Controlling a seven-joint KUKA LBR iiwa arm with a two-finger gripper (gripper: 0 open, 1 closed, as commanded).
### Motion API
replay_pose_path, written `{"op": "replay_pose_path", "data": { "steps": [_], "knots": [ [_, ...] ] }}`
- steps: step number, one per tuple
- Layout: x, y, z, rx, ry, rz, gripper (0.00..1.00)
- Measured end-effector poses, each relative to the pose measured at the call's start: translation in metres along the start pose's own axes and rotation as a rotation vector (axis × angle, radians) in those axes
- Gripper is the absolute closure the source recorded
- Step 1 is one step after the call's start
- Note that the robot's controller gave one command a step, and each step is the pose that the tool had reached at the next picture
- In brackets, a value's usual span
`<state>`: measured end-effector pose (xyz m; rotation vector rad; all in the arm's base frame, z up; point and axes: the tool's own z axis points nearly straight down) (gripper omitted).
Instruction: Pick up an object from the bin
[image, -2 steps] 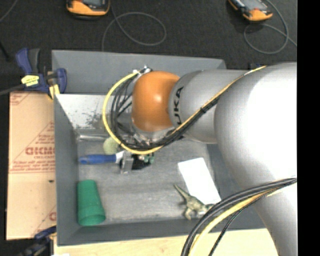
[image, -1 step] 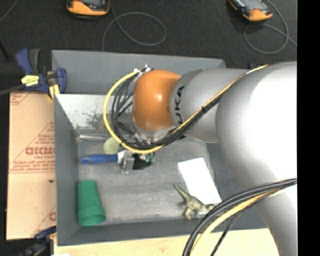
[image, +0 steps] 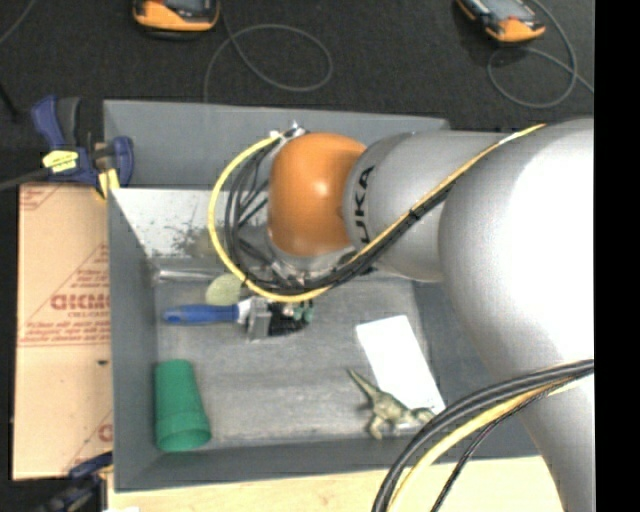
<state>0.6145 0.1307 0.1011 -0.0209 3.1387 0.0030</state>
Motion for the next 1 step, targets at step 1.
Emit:
{"op": "replay_pose_path", "data": {
  "steps": [1],
  "knots": [
    [0.0002,-0.0003,-0.0100,0.001,0.003,0.001,1.00]
  ]
}}
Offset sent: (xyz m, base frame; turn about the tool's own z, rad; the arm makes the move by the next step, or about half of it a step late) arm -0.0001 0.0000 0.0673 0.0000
